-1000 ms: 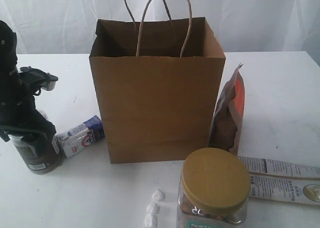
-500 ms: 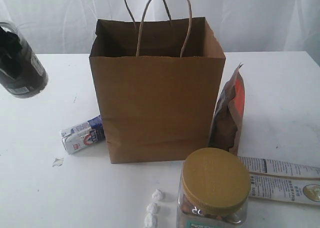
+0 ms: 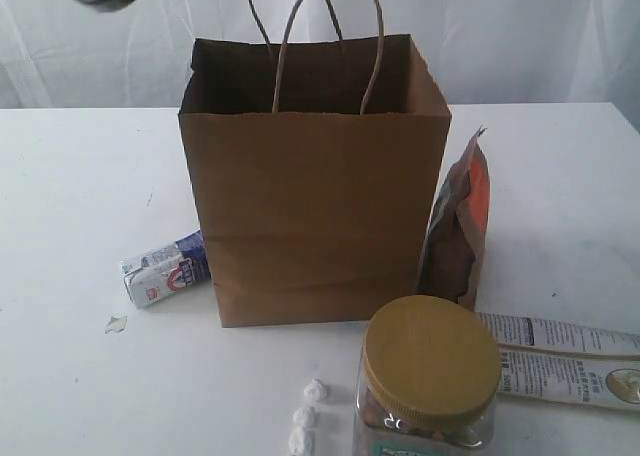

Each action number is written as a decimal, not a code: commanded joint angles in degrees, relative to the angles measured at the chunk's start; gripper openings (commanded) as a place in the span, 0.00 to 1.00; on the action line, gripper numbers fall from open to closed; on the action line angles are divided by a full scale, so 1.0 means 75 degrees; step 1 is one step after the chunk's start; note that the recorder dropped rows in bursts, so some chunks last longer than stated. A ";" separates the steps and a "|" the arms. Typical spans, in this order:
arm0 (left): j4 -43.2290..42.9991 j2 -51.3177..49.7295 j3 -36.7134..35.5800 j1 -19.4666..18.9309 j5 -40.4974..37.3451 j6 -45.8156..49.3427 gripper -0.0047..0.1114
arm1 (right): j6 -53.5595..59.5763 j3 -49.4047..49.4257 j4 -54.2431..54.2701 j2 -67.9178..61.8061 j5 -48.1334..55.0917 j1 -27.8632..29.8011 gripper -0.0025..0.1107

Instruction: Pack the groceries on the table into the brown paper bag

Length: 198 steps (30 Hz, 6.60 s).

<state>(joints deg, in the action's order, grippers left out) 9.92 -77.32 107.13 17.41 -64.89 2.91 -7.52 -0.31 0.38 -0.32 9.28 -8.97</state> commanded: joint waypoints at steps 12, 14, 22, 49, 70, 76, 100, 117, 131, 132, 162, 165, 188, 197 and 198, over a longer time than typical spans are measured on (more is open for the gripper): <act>0.2242 -0.1273 0.1486 0.0387 -0.0677 0.1197 0.04 | -0.0023 0.0041 -0.0007 0.0043 -0.0042 0.0048 0.02; 0.2166 -0.1494 0.1486 0.0568 -0.0677 0.1275 0.04 | -0.0023 0.0041 -0.0007 0.0043 -0.0042 0.0048 0.02; 0.2017 -0.2172 0.1486 0.0821 -0.0677 0.1441 0.04 | -0.0023 0.0041 -0.0007 0.0043 -0.0042 0.0048 0.02; 0.1138 -0.1798 0.1351 0.1437 -0.0677 0.1121 0.04 | -0.0023 0.0041 -0.0007 0.0043 -0.0042 0.0048 0.02; 0.1394 -0.2349 0.0587 0.2039 -0.0677 0.1498 0.04 | -0.0023 0.0041 -0.0007 0.0043 -0.0042 0.0048 0.02; 0.1355 -0.2775 0.0995 0.2039 -0.0677 0.1648 0.04 | -0.0023 0.0041 -0.0007 0.0043 -0.0042 0.0048 0.02; 0.0424 -0.2455 0.1905 0.2039 -0.0677 0.1516 0.04 | -0.0023 0.0041 -0.0007 0.0043 -0.0042 0.0048 0.02; -0.0024 -0.2688 0.1905 0.2026 -0.0677 0.1553 0.04 | -0.0023 0.0041 -0.0007 0.0043 -0.0042 0.0048 0.02; 0.0580 -0.2813 0.1891 0.2026 -0.0677 0.1669 0.04 | -0.0023 0.0041 -0.0007 0.0043 -0.0042 0.0048 0.02; 0.0580 -0.2813 0.1891 0.2026 -0.0677 0.1669 0.04 | -0.0023 0.0041 -0.0007 0.0043 -0.0042 0.0048 0.02; 0.1586 -0.2546 0.1656 0.2026 -0.0677 0.1849 0.04 | -0.4370 0.0041 0.2372 0.0043 -0.2404 0.0048 0.02; 0.1570 -0.2296 0.1211 0.2026 -0.0677 0.1967 0.04 | -0.4501 0.0041 0.2141 0.0043 -0.1835 0.0048 0.02; 0.1464 -0.1859 0.0322 0.2026 -0.0677 0.2216 0.04 | 0.2765 -0.5184 0.2782 -0.5752 0.0899 -0.2747 0.54; 0.1464 -0.1859 0.0322 0.2026 -0.0677 0.2216 0.04 | 0.5286 -0.6763 0.3533 -0.7783 0.0945 -0.3662 0.54; 0.1464 -0.1859 0.0322 0.2026 -0.0677 0.2216 0.04 | 0.5446 -0.6842 0.3533 -0.7895 0.0930 -0.3713 0.54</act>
<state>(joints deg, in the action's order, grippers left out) 19.40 -92.48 109.38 32.55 -64.99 19.28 28.02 -49.58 25.89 -57.43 16.36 -35.35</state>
